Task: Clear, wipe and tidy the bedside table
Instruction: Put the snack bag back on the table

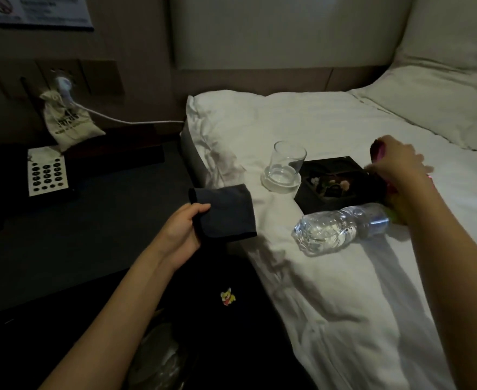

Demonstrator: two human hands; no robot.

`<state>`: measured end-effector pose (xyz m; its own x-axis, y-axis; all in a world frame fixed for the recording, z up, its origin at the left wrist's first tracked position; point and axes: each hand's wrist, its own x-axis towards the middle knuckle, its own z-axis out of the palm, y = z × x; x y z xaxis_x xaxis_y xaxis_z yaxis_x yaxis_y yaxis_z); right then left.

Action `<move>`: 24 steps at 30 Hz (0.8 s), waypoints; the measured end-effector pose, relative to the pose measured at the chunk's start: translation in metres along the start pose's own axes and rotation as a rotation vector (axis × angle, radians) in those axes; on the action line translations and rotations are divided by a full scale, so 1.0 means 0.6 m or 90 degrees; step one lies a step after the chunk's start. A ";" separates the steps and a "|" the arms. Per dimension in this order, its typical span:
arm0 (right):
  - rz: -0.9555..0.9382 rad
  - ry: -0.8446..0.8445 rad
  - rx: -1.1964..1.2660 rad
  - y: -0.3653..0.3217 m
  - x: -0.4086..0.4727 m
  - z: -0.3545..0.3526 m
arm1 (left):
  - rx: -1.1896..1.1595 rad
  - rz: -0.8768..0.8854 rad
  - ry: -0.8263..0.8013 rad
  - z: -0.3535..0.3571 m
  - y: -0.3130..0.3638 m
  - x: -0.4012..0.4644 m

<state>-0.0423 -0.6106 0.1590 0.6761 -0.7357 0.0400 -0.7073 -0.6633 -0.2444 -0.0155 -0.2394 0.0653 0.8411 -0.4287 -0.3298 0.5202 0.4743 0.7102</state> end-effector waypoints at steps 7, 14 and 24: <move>0.004 0.141 -0.016 0.014 0.024 -0.019 | -0.003 -0.004 -0.006 -0.011 0.005 0.001; -0.194 0.392 0.045 -0.117 0.007 -0.050 | -0.031 -0.027 0.023 -0.052 0.040 0.004; -0.761 0.318 0.389 -0.453 -0.223 0.106 | -0.124 0.005 0.044 -0.188 0.113 0.019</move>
<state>0.0726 -0.3234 0.1584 0.5588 0.1571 0.8143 0.5092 -0.8400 -0.1874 0.0456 -0.1256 0.0396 0.8503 -0.3732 -0.3712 0.5262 0.6205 0.5815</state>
